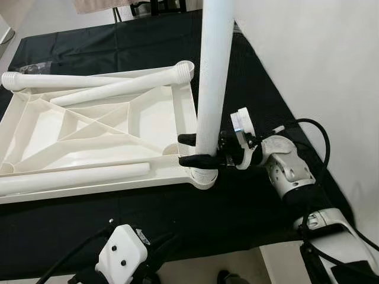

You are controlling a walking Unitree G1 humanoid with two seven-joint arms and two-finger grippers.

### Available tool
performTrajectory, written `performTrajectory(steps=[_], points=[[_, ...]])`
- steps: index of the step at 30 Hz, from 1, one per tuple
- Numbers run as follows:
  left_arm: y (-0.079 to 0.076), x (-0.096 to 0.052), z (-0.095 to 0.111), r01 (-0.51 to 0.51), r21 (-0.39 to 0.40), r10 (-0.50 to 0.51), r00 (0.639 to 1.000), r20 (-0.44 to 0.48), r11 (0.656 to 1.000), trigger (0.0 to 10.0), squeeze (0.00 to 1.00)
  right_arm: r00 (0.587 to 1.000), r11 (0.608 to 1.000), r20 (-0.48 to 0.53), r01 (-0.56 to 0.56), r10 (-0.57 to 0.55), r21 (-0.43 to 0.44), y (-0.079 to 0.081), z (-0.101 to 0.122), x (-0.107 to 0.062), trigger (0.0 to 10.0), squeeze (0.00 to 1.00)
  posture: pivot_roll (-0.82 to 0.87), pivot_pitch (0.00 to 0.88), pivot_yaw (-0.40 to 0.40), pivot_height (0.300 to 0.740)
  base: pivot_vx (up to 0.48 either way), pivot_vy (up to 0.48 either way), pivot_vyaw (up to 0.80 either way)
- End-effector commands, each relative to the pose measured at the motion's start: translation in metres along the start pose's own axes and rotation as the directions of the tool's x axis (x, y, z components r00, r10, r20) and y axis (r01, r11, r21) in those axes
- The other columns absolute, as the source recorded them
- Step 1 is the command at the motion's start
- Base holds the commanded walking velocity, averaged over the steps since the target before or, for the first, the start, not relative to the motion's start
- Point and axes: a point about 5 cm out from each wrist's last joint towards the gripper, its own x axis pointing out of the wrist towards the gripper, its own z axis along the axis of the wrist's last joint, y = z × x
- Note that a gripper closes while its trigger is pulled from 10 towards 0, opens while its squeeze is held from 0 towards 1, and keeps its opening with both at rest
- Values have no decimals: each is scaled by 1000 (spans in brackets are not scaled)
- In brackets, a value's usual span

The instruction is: Building children table

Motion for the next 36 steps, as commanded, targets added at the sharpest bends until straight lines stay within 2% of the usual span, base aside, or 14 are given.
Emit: performTrajectory(steps=[1,7,18,27,33,35,36], points=[[0,-2,-4,3,-9,-4,999,-32,1000,10000,0,994,993,-110,-5,18,118,14,-36,2,10000,0,146,339,31,740,0,0,0],[2,-2,-4,-1,-1,1,999,-34,1000,10000,0,990,992,-103,104,-96,72,9,-41,-1,10000,0,149,338,32,740,0,0,0],[3,-2,-3,0,4,0,999,-39,1000,10000,0,984,990,-110,143,-141,3,13,-46,0,10000,0,152,338,37,740,0,0,0],[3,-1,-3,-1,6,1,999,-37,1000,10000,0,977,986,-135,165,-165,-10,11,-49,0,10000,0,147,338,33,740,0,0,0],[3,1,-4,-1,5,1,999,-33,1000,10000,0,955,973,-185,225,-231,-49,7,-49,-2,10000,0,135,334,27,740,0,0,0],[3,4,-4,-1,1,1,1000,-24,1000,10000,0,908,935,-233,353,-349,-29,1,-49,-7,10000,0,108,327,15,740,0,0,0],[3,4,-4,-1,1,1,1000,-24,1000,10000,0,908,935,-233,353,-349,-29,1,-49,-7,10000,0,108,327,15,740,0,0,0]])
